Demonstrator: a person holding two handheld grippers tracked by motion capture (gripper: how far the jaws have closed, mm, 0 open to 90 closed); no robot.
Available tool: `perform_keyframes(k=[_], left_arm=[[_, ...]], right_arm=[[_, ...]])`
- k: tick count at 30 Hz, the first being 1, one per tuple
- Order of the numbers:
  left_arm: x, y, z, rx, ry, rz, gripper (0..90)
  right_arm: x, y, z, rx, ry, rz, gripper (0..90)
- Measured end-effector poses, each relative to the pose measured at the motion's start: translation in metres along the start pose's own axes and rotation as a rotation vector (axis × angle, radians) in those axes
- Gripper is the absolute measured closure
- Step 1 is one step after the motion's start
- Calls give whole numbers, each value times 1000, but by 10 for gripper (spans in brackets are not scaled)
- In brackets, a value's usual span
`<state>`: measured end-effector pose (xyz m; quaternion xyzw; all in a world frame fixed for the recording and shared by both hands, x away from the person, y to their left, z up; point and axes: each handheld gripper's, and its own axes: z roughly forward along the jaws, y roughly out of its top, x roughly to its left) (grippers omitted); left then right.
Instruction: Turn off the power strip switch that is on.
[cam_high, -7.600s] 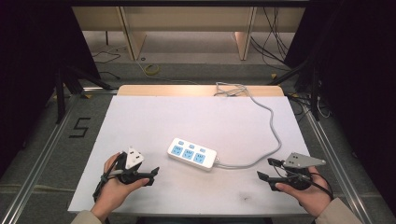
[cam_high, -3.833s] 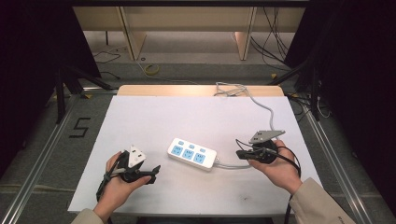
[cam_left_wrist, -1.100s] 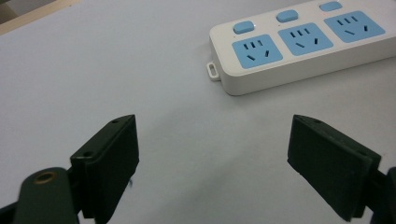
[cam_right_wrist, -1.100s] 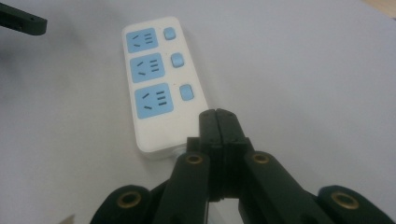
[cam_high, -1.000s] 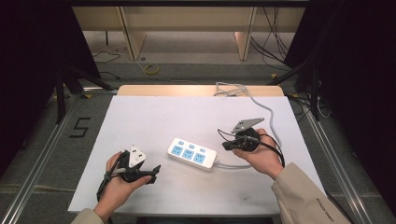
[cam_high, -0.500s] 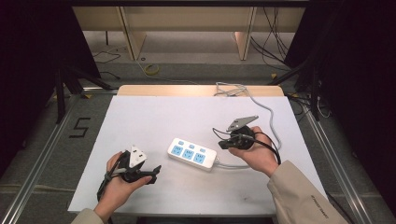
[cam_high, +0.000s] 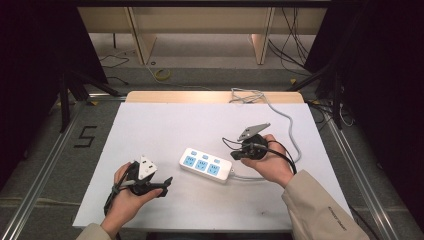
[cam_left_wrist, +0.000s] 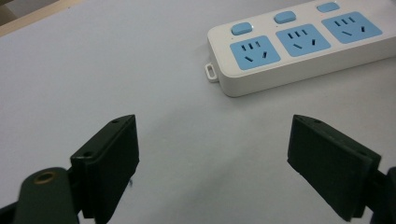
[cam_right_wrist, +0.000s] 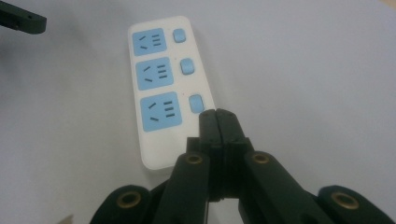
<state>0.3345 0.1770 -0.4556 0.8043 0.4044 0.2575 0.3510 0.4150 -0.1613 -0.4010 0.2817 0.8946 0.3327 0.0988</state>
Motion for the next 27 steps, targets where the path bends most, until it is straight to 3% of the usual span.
perform_keyframes(k=[27], left_arm=[[-1,0,0,0,-2,1,162]], right_arm=[[1,15,15,41,14,-28,900]])
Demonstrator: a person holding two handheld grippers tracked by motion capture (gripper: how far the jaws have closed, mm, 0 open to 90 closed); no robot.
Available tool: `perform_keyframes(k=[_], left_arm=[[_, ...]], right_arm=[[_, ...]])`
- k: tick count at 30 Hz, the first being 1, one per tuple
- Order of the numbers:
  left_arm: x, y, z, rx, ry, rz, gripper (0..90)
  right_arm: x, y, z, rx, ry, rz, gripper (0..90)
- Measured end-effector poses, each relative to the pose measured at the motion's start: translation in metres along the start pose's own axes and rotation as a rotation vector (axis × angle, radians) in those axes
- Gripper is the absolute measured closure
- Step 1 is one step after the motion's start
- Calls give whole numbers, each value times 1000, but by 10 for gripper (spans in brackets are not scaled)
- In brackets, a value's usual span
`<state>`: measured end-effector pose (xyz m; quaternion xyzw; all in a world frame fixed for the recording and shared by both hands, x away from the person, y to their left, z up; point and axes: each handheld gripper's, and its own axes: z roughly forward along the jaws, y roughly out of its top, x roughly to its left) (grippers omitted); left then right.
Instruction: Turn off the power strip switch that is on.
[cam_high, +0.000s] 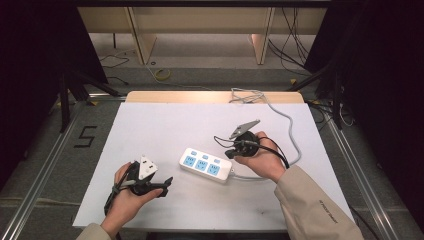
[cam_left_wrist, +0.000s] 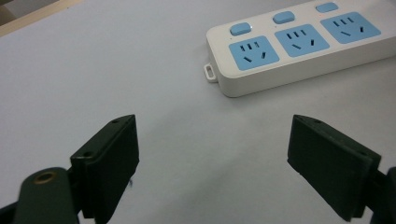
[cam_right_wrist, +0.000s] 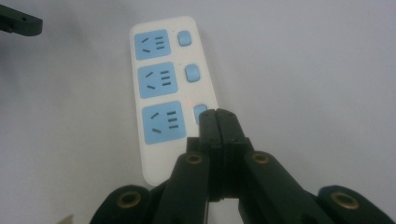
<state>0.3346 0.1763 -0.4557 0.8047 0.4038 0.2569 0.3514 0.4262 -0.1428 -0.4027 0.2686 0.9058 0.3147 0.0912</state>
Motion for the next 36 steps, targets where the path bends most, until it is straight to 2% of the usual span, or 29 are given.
perform_keyframes(k=[24,36], left_arm=[[-1,0,0,-4,0,-3,162],[-1,0,0,-5,-1,-1,162]], right_arm=[[2,10,16,51,21,-16,900],[4,14,30,91,27,-22,900]])
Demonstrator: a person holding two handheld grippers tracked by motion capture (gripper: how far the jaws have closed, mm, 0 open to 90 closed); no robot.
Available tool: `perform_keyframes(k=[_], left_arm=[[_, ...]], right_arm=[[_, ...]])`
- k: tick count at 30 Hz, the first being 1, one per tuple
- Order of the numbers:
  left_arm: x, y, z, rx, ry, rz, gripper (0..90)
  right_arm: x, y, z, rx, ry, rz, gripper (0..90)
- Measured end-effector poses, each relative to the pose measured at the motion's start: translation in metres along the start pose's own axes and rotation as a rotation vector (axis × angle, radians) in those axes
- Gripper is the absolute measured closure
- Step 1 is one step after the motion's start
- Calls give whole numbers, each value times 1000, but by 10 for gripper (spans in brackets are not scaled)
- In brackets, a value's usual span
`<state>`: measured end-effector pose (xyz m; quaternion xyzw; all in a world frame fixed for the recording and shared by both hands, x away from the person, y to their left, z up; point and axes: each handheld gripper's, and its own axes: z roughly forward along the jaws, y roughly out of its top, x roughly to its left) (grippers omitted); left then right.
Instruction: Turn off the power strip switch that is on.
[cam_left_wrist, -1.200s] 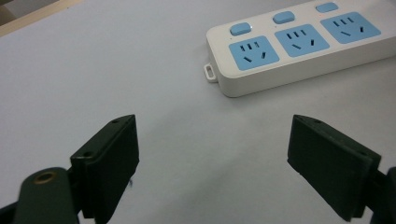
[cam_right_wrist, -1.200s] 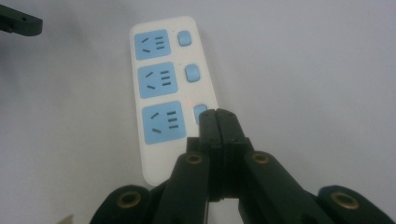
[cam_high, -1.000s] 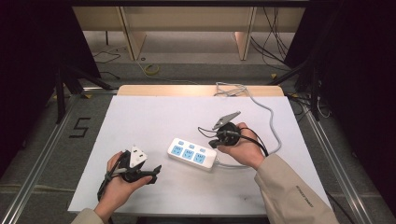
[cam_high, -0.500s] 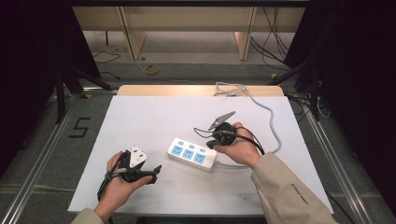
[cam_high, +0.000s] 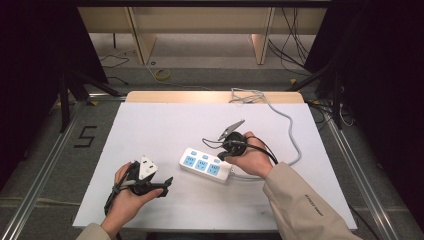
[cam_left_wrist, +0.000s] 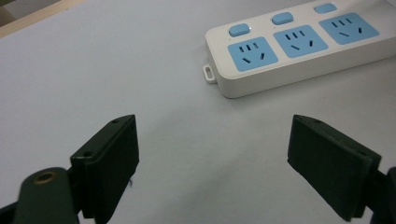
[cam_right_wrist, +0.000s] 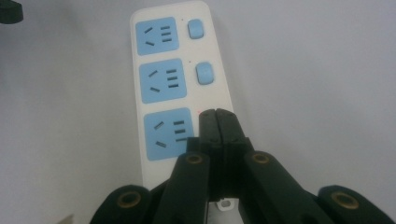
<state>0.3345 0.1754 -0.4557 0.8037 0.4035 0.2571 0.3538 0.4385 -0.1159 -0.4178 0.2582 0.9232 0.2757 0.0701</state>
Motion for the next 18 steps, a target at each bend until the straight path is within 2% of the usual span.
perform_keyframes(k=[18], left_arm=[[0,0,0,0,-1,3,161]], right_arm=[[-1,8,24,48,9,-1,900]])
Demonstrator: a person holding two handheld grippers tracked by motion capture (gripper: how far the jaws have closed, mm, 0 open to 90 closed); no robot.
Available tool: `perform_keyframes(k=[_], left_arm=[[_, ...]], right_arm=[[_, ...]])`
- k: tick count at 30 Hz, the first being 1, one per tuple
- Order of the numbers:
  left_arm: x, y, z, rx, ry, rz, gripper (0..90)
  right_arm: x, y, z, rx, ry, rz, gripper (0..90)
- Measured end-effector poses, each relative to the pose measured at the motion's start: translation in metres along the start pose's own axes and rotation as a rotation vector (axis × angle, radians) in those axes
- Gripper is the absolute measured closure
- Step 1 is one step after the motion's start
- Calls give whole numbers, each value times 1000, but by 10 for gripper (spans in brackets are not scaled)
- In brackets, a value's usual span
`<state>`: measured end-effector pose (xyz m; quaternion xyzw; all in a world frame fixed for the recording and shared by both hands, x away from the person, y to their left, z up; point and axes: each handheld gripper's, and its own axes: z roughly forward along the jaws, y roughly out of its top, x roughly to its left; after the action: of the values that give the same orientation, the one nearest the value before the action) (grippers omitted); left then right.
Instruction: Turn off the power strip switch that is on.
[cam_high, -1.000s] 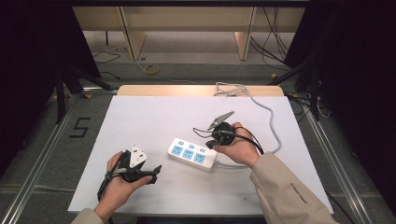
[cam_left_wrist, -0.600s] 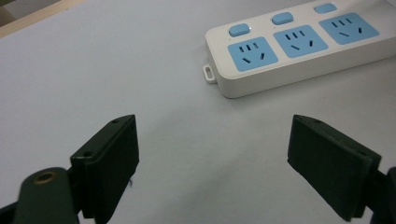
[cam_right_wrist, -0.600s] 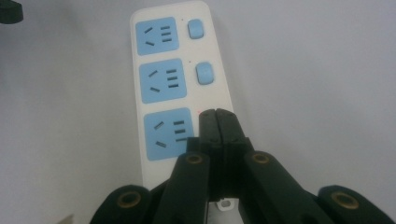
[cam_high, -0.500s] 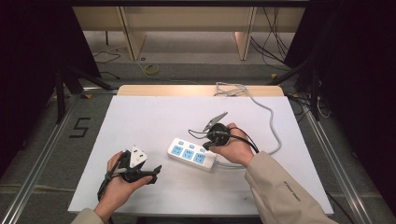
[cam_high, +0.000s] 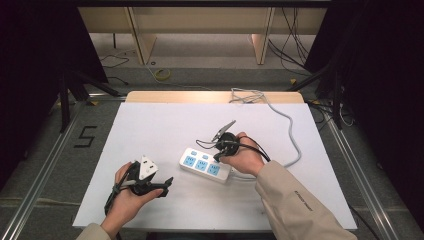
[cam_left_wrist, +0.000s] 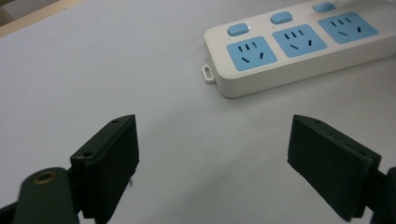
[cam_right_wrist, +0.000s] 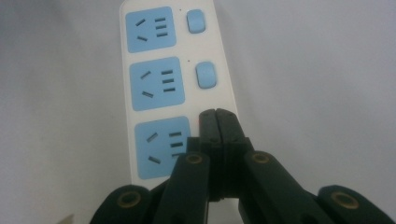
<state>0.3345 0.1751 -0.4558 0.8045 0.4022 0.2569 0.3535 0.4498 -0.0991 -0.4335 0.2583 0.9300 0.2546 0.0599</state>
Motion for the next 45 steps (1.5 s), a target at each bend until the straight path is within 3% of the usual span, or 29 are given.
perform_keyframes(k=[12,45], left_arm=[[0,0,0,3,-3,7,162],[-1,0,0,6,-1,8,162]], right_arm=[[-2,4,10,30,-6,-1,900],[-6,11,11,89,26,39,900]])
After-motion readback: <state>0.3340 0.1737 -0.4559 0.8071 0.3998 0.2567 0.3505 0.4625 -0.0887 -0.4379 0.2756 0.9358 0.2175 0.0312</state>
